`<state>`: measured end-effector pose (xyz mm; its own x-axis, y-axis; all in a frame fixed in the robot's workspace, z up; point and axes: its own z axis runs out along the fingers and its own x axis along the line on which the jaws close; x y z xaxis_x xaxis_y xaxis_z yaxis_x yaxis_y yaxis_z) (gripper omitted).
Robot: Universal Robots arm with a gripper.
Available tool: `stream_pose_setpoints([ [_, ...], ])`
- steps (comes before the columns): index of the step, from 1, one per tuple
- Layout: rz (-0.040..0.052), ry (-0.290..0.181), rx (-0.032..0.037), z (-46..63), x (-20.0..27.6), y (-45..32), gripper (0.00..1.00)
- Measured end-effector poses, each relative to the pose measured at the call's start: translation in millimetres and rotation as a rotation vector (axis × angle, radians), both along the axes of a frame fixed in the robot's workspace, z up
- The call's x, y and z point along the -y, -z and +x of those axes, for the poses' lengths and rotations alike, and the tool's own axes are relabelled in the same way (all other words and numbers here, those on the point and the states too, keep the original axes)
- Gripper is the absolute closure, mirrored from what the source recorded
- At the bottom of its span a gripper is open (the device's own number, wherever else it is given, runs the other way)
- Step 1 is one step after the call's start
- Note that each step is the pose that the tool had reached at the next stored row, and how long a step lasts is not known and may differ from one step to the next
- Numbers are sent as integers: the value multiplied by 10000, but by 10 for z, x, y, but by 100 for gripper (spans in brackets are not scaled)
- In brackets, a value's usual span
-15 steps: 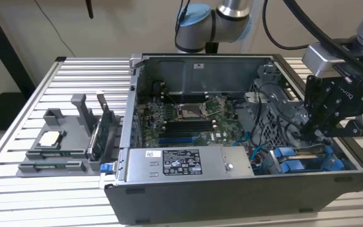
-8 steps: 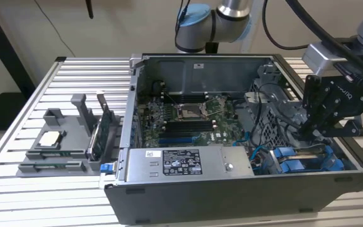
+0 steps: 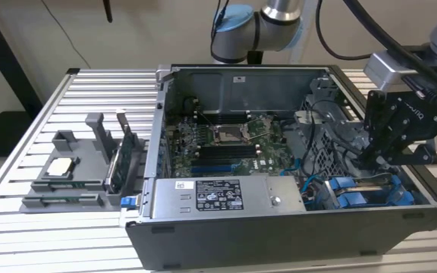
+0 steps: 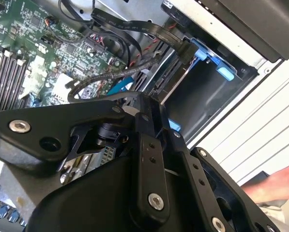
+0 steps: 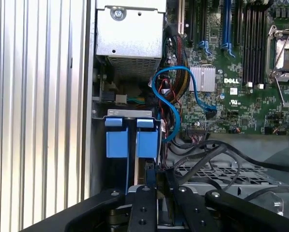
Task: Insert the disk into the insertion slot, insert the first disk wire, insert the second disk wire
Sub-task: 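Insert the first disk wire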
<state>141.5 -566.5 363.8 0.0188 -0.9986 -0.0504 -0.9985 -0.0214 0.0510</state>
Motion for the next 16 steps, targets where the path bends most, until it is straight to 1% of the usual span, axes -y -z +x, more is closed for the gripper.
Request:
stream_pose_setpoints([
  [4, -1, 0, -1, 24, 6, 22, 81],
  [8, 2, 0, -12, 88, 24, 35, 81],
  [11, 7, 0, -14, 117, 30, 47, 81],
  [16, 11, 1, -14, 122, 31, 49, 81],
])
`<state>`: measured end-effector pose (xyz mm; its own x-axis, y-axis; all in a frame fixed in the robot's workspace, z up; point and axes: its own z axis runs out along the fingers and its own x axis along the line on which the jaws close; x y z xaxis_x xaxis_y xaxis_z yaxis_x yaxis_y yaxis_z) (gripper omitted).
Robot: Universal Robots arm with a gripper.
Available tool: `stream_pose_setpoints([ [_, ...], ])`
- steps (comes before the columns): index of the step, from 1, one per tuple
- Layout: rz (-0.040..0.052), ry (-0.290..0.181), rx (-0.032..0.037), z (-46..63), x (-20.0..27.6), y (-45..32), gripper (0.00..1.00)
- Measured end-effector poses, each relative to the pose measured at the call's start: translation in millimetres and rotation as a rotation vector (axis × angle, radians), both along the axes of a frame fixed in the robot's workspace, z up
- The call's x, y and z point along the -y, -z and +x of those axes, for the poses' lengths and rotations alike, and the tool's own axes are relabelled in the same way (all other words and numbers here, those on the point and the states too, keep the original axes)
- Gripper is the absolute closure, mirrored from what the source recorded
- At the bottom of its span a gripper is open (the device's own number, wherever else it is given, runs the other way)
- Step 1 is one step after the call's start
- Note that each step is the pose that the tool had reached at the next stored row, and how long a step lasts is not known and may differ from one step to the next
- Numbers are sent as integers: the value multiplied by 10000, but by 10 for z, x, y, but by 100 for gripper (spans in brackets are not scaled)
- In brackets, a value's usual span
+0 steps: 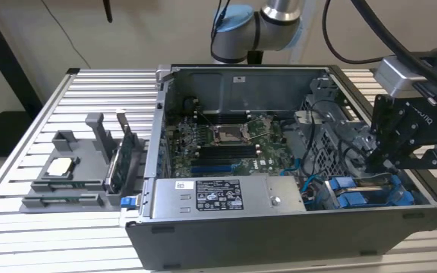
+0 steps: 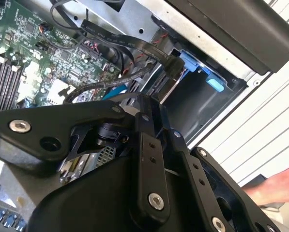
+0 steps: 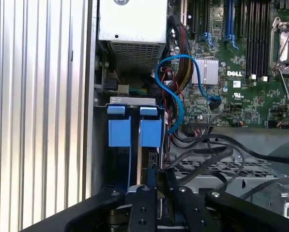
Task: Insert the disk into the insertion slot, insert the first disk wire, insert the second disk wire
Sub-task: 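Insert the first disk wire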
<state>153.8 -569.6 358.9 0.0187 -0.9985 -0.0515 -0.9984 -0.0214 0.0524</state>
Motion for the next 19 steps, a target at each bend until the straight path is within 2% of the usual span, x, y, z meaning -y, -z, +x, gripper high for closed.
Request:
stream_pose_setpoints([
  [3, -1, -1, 15, 1, 0, 2, 81],
  [7, 0, -2, 96, 1, 0, 11, 81],
  [19, 0, 0, 99, 9, 0, 28, 81],
])
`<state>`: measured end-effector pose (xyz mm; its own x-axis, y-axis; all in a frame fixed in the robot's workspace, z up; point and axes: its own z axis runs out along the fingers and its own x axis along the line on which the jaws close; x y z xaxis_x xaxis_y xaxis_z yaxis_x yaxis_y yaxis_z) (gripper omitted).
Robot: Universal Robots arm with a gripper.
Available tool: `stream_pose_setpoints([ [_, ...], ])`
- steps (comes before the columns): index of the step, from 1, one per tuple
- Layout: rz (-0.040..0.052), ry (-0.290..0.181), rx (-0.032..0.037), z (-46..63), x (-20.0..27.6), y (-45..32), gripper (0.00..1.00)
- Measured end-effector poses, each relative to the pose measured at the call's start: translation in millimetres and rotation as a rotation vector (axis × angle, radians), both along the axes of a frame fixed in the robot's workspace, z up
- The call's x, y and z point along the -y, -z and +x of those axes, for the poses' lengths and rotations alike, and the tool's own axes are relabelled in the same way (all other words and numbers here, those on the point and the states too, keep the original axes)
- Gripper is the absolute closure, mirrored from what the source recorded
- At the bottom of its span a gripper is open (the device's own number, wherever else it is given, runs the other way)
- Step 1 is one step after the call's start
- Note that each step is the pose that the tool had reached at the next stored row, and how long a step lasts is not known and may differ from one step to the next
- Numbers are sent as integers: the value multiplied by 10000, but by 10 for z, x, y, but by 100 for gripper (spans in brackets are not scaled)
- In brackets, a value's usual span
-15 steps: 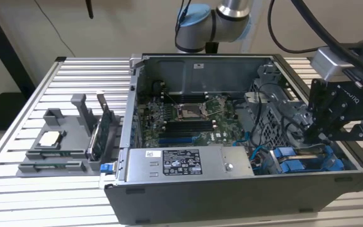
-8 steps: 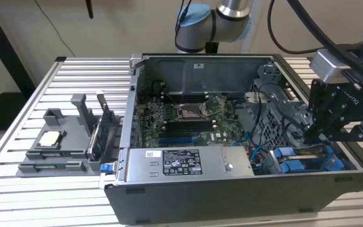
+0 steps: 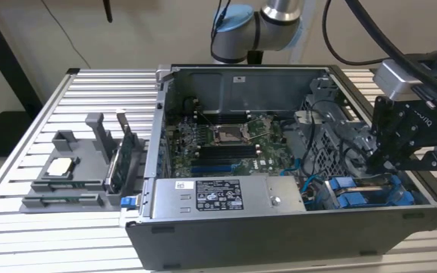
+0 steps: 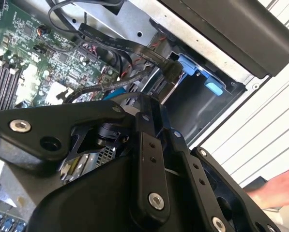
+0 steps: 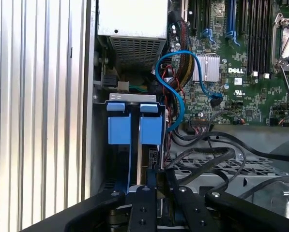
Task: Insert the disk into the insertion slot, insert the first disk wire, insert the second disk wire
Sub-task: 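Insert the first disk wire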
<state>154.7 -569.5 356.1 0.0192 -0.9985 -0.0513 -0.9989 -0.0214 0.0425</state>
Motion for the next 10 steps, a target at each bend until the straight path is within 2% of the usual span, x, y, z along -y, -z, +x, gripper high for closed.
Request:
stream_pose_setpoints([
  [10, 0, -2, 21, 20, 0, 29, 81],
])
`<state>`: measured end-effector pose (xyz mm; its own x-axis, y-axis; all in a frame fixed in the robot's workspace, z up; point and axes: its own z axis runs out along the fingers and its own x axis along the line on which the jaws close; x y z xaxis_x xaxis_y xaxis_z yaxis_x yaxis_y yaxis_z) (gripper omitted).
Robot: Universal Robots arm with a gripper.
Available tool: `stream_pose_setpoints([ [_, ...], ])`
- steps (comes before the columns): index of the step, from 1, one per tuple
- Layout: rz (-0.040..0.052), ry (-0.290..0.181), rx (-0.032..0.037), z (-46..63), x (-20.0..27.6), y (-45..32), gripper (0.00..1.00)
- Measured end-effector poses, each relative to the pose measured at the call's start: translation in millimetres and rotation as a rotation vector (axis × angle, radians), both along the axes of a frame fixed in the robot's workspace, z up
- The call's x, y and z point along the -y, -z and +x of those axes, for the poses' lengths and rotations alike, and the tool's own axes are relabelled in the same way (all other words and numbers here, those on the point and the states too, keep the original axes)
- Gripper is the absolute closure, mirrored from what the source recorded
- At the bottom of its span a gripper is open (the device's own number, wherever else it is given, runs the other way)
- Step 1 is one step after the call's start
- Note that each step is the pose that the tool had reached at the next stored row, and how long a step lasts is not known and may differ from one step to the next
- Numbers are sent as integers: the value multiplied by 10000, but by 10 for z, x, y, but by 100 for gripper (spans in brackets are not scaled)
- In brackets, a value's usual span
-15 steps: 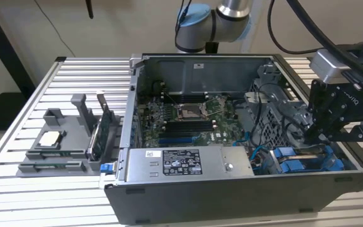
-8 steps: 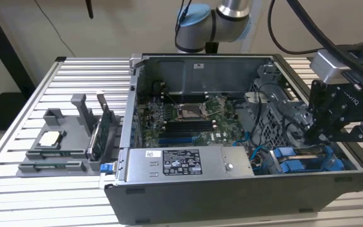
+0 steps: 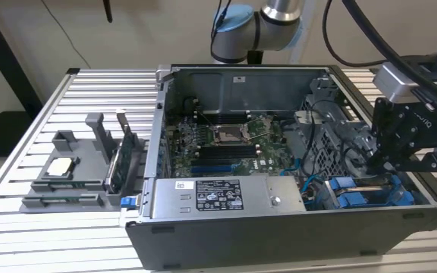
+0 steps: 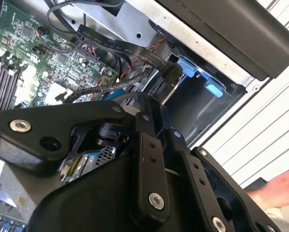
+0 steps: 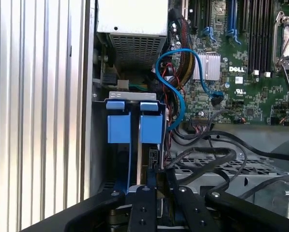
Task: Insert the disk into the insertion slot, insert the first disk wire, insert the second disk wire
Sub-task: 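Insert the first disk wire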
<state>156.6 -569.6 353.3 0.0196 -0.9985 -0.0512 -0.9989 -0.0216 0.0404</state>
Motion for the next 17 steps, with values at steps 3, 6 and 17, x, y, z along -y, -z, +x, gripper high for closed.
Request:
stream_pose_setpoints([
  [3, 3, 2, 2, 51, 0, 12, 81],
  [6, 4, 2, 1, 114, -1, 29, 81],
  [17, 3, 1, 72, 127, -1, 128, 81],
])
